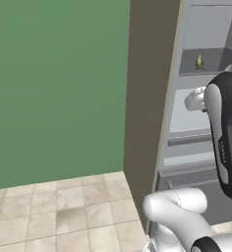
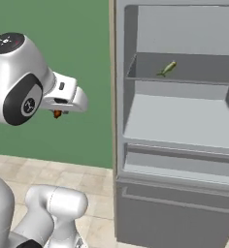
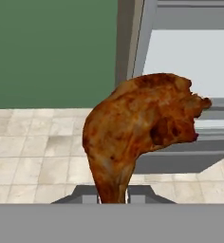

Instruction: Gather the squash and mushroom from the fridge and place them on a tray on the dining counter. Then gather the chicken drumstick and fish from the fridge and place them on the other tray.

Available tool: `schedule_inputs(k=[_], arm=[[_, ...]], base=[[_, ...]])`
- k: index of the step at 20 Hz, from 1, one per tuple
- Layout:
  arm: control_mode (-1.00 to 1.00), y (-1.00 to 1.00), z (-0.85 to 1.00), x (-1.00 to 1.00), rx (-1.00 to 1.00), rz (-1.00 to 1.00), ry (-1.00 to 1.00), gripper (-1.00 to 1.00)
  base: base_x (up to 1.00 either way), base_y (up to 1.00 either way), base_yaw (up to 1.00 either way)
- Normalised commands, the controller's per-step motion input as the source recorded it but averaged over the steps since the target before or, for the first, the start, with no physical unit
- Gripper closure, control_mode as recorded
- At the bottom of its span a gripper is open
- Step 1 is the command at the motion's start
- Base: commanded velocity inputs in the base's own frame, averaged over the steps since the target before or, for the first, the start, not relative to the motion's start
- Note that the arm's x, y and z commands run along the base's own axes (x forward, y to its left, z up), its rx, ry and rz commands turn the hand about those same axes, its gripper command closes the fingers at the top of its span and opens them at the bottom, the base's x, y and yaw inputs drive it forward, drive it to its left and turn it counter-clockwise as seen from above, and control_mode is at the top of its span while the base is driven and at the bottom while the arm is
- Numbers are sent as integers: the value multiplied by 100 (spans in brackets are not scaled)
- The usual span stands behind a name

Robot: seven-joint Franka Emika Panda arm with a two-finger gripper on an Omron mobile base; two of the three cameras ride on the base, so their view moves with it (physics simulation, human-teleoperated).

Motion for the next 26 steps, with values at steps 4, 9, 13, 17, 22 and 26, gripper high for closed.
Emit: schedule_inputs(k=[4, 9, 13, 17, 22, 26], arm=[[100, 0, 0, 0, 0, 0, 0, 100], [100, 0, 0, 0, 0, 0, 0, 100], [100, 0, 0, 0, 0, 0, 0, 100], [100, 0, 0, 0, 0, 0, 0, 100], [100, 0, 0, 0, 0, 0, 0, 100], [100, 0, 0, 0, 0, 0, 0, 100]], base=[[-39, 100, -28], [-38, 100, -31], [-48, 98, -30], [-55, 95, -31], [-66, 83, -32], [-80, 66, -34]])
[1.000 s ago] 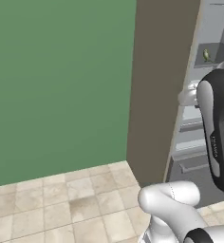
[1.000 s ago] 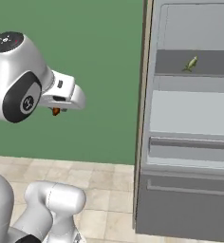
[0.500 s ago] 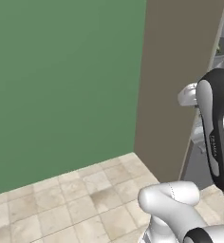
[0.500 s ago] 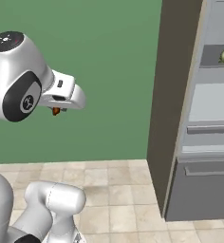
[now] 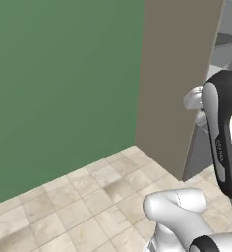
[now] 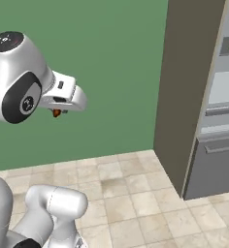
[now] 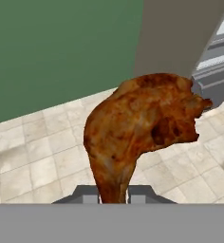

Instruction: Gather the squash and mushroom from the fridge and place them on a tray on the dining counter. Then gather the chicken drumstick and fish from the fridge and place them on the other tray.

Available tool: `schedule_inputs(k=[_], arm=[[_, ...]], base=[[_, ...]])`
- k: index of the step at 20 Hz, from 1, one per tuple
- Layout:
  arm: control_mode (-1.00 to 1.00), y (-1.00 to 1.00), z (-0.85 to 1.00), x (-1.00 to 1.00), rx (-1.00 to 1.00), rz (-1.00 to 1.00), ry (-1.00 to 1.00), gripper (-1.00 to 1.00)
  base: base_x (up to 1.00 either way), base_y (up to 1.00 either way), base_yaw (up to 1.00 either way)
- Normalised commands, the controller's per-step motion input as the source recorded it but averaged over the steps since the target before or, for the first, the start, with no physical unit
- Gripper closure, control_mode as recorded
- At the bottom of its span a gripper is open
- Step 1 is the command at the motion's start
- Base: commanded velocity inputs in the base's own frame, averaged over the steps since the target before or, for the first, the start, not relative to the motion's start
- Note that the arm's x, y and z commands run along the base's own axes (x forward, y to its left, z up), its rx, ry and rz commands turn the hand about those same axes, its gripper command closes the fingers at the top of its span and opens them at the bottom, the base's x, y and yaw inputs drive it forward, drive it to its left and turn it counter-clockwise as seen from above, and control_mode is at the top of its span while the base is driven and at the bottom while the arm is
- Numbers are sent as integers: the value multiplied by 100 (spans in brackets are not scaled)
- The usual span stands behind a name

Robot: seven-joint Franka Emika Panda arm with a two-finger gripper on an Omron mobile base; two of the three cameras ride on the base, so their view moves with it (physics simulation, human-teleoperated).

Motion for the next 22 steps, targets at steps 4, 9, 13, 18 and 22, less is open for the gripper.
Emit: schedule_inputs(k=[4, 9, 13, 18, 22], arm=[[100, 0, 0, 0, 0, 0, 0, 100], [100, 0, 0, 0, 0, 0, 0, 100], [100, 0, 0, 0, 0, 0, 0, 100], [100, 0, 0, 0, 0, 0, 0, 100], [100, 0, 0, 0, 0, 0, 0, 100]], base=[[-91, 43, -37], [-74, 5, -39], [-68, -1, -41], [-59, -17, -39], [-46, -42, -31]])
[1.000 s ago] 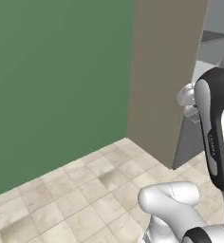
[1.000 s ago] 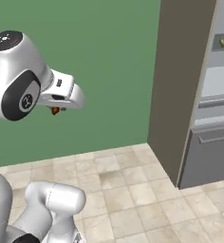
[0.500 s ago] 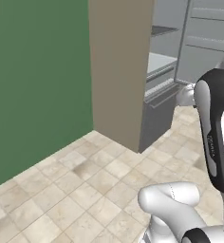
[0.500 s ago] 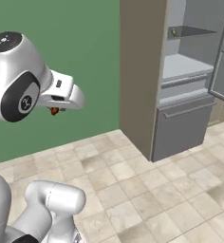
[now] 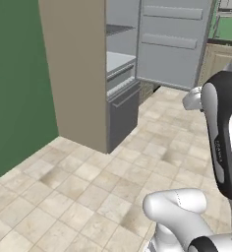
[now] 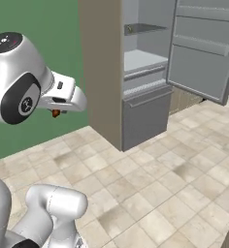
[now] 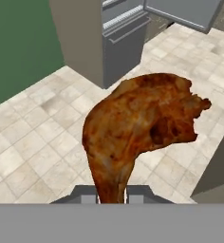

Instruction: Gather the squash and mushroom from the fridge and place them on a tray on the dining counter. Then gather the chicken drumstick and fish from the fridge and place them on the other tray.

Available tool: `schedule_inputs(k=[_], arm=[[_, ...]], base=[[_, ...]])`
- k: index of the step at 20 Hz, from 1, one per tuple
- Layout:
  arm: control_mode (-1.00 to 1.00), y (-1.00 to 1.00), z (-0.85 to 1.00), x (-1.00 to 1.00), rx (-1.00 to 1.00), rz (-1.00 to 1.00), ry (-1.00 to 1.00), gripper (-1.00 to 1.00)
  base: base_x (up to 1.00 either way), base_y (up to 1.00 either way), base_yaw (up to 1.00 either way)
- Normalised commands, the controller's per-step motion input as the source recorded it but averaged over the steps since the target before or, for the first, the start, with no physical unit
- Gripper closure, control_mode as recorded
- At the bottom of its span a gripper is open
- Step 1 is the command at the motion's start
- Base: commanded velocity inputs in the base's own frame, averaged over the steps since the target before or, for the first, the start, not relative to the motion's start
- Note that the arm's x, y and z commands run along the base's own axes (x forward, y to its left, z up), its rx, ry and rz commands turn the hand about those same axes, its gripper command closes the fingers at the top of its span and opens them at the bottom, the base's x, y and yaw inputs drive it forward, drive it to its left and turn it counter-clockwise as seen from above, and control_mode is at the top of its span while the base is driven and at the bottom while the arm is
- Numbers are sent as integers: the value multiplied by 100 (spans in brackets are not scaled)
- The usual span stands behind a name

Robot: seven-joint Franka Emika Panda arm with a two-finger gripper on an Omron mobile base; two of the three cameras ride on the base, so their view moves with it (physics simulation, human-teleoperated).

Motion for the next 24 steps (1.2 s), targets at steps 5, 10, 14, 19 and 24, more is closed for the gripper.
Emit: schedule_inputs(k=[5, 10, 14, 19, 24], arm=[[100, 0, 0, 0, 0, 0, 0, 100], [100, 0, 0, 0, 0, 0, 0, 100], [100, 0, 0, 0, 0, 0, 0, 100], [100, 0, 0, 0, 0, 0, 0, 100], [100, 0, 0, 0, 0, 0, 0, 100]], base=[[-34, -63, -24], [-32, -72, -20], [-19, -65, -21], [-11, -60, -25], [0, -55, -28]])
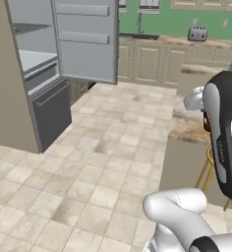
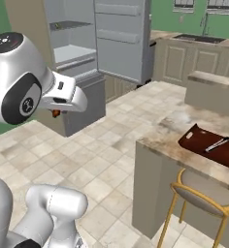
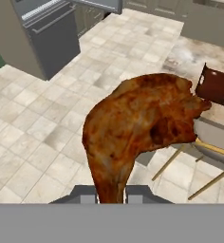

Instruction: Gather the squash and mushroom from the fridge and place them on a tray on the dining counter. Then gather the chicken drumstick and fish from the fridge and place them on the other tray.

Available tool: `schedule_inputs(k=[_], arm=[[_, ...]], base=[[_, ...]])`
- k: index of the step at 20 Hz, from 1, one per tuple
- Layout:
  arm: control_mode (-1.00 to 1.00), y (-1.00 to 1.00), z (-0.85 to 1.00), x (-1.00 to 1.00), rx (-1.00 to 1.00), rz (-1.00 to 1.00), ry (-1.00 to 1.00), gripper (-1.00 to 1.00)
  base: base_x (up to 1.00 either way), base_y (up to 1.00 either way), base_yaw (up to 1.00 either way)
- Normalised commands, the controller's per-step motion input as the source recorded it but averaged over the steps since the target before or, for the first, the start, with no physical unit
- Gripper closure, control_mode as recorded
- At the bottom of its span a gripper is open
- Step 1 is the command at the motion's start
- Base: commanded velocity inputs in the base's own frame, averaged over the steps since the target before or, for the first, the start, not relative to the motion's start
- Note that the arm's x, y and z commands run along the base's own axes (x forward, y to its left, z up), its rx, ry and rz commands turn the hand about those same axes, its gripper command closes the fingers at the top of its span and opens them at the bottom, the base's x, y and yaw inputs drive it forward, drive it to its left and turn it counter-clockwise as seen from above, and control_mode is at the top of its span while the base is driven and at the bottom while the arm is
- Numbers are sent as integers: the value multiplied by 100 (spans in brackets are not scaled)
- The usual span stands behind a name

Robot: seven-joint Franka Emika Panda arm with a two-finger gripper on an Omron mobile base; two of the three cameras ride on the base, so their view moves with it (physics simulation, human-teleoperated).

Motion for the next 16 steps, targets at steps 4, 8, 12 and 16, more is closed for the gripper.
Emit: schedule_inputs(k=[4, 8, 12, 16], arm=[[100, 0, 0, 0, 0, 0, 0, 100], [100, 0, 0, 0, 0, 0, 0, 100], [100, 0, 0, 0, 0, 0, 0, 100], [100, 0, 0, 0, 0, 0, 0, 100]], base=[[1, -47, -29], [7, -43, -28], [17, -32, -21], [20, -12, -18]])
